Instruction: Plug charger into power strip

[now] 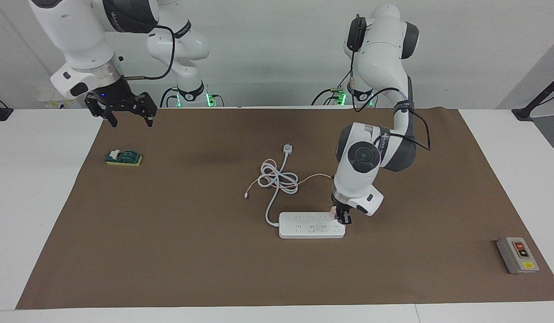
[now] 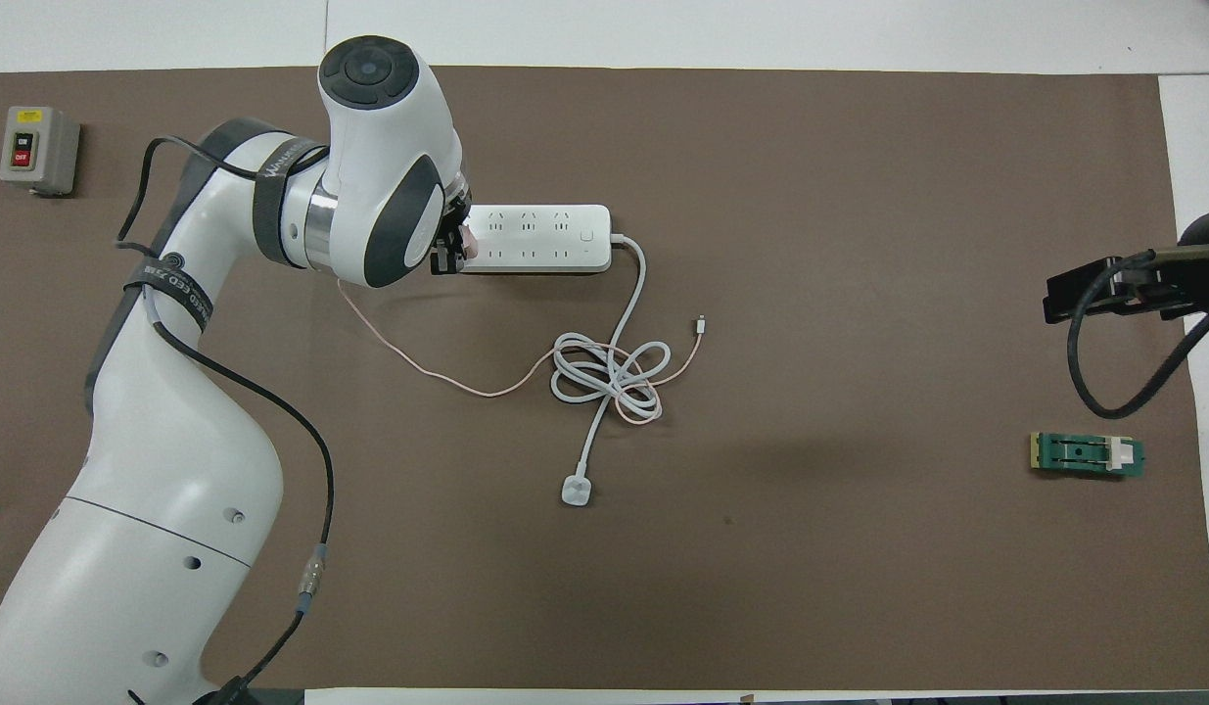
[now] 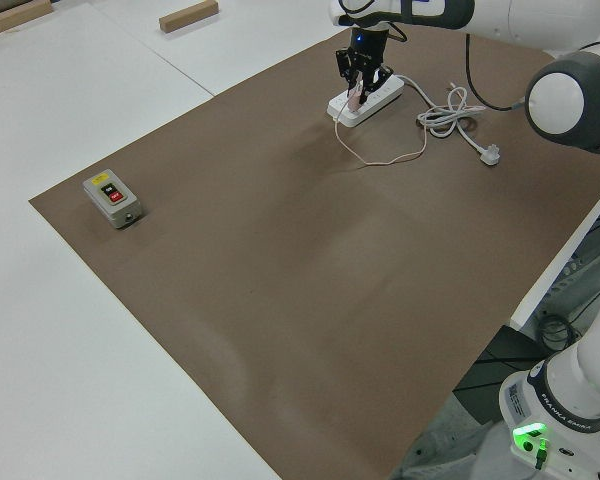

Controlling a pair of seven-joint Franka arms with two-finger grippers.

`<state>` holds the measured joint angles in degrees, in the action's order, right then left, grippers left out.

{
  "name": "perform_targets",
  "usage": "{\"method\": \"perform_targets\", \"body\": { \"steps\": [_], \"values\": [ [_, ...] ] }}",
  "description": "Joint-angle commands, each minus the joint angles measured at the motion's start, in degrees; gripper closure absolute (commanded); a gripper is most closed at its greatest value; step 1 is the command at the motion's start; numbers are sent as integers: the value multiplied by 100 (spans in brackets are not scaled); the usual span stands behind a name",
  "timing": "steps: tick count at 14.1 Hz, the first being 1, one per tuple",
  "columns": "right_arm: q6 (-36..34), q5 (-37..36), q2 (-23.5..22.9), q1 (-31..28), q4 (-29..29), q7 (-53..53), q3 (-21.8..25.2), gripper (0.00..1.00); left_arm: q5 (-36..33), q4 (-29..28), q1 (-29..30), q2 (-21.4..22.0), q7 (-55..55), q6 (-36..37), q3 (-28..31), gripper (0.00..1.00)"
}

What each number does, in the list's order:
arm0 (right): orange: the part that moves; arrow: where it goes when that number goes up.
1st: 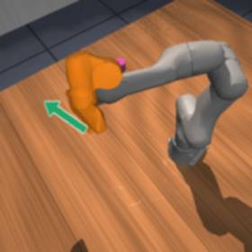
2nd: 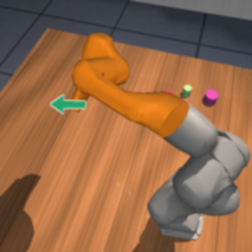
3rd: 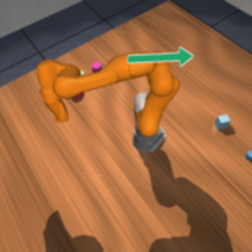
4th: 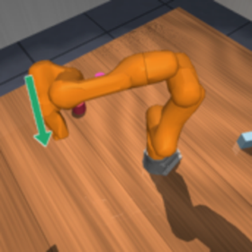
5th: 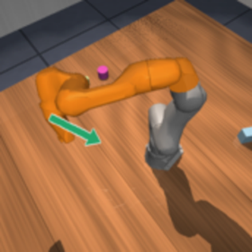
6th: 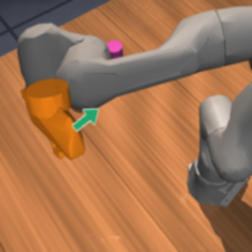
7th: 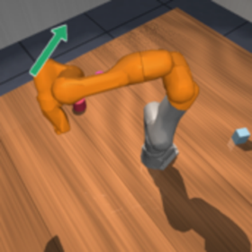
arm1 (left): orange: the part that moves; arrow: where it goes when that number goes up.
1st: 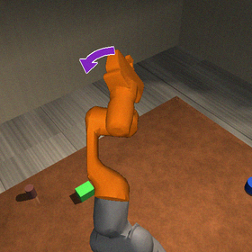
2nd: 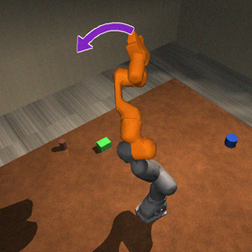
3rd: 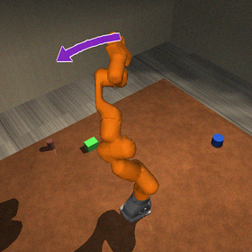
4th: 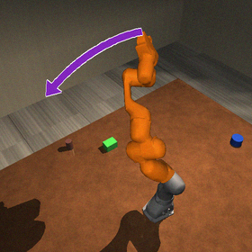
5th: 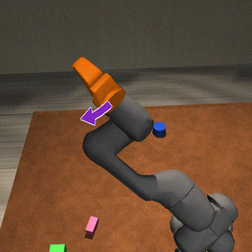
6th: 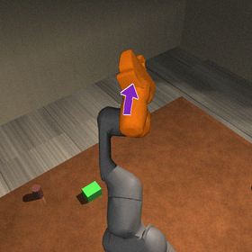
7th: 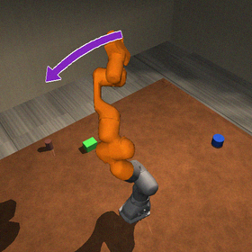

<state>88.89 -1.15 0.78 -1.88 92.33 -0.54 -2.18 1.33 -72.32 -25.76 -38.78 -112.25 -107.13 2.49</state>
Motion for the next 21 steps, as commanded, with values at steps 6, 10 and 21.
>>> {"method": "perform_targets", "body": {
  "steps": [6, 10, 21],
  "values": [
    [-12, -26, 124, -32, 128, 159, -28, 0, -37, 25, 44, -270, 107, -1, 59, 100],
    [-12, -26, 124, -32, 128, 159, -28, 0, -36, 25, 36, -279, 115, -36, 59, 100],
    [-12, -26, 132, -32, 128, 159, -28, 0, -37, -37, -131, -437, -16, -308, 59, 100]
  ]
}}
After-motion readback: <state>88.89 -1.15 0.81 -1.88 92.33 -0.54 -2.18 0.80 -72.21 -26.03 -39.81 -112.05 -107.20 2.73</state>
